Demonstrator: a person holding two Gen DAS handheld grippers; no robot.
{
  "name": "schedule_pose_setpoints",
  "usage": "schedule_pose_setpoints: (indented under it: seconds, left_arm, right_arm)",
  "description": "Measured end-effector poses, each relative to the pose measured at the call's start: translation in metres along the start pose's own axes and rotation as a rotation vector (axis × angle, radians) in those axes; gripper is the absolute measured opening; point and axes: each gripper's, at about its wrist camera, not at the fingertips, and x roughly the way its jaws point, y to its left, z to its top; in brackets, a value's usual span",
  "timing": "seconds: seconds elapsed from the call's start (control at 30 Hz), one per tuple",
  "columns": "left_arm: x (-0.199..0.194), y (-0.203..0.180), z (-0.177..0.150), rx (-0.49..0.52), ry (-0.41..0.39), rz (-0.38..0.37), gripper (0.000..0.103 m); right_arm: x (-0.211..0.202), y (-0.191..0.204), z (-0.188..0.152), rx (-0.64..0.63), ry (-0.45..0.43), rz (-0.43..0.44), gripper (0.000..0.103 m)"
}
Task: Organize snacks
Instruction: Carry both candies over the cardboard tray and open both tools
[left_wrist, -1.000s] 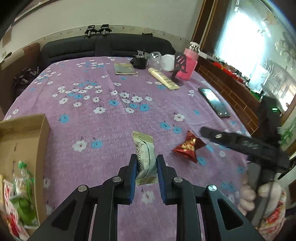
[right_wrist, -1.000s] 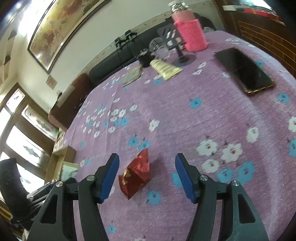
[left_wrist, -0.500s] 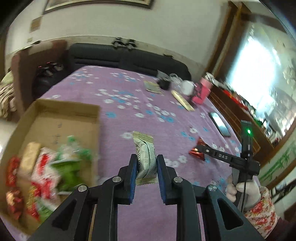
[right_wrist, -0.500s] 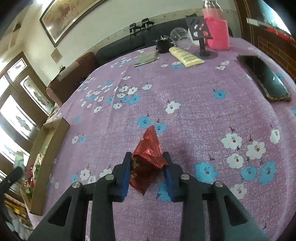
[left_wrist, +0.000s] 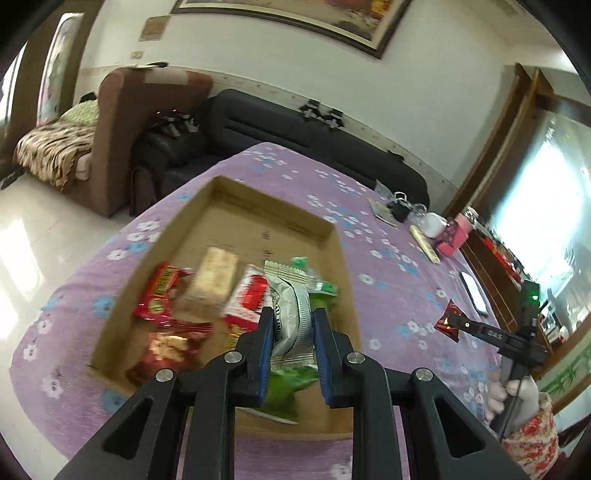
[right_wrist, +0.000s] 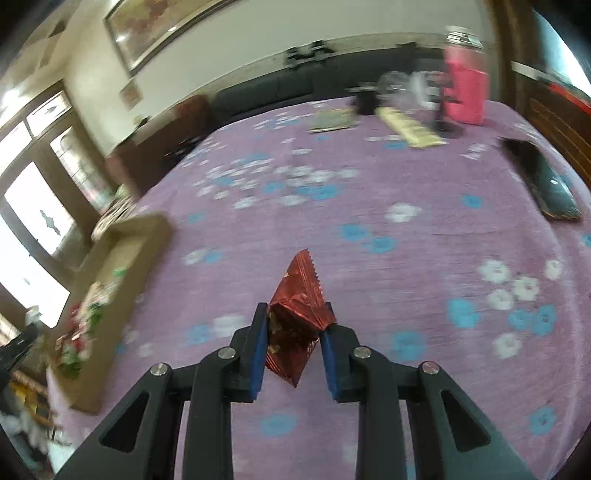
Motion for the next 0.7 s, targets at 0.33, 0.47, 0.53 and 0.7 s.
schedule_pose_setpoints:
  seconds: [0.33, 0.47, 0.53, 0.7]
  left_arm:
    - [0.017, 0.009, 0.044, 0.078, 0.003, 0.042, 0.021]
    - [0.036, 0.013, 0.056, 0.095, 0.022, 0.058, 0.021]
    - [0.048, 0.015, 0.062, 0.105, 0.037, 0.077, 0.021]
    - [0.068, 0.023, 0.07, 0.104, 0.062, 0.125, 0.021]
  right_arm:
    - [0.034, 0.152, 0.019, -0.192, 0.083, 0.167, 0.026]
    - [0.06, 0.19, 0.024, -0.213, 0.115, 0.184, 0.026]
    - [0.073, 0.203, 0.029, -0.211, 0.128, 0.189, 0.026]
    - [0.095, 0.219, 0.038, -0.21, 0.145, 0.176, 0.026]
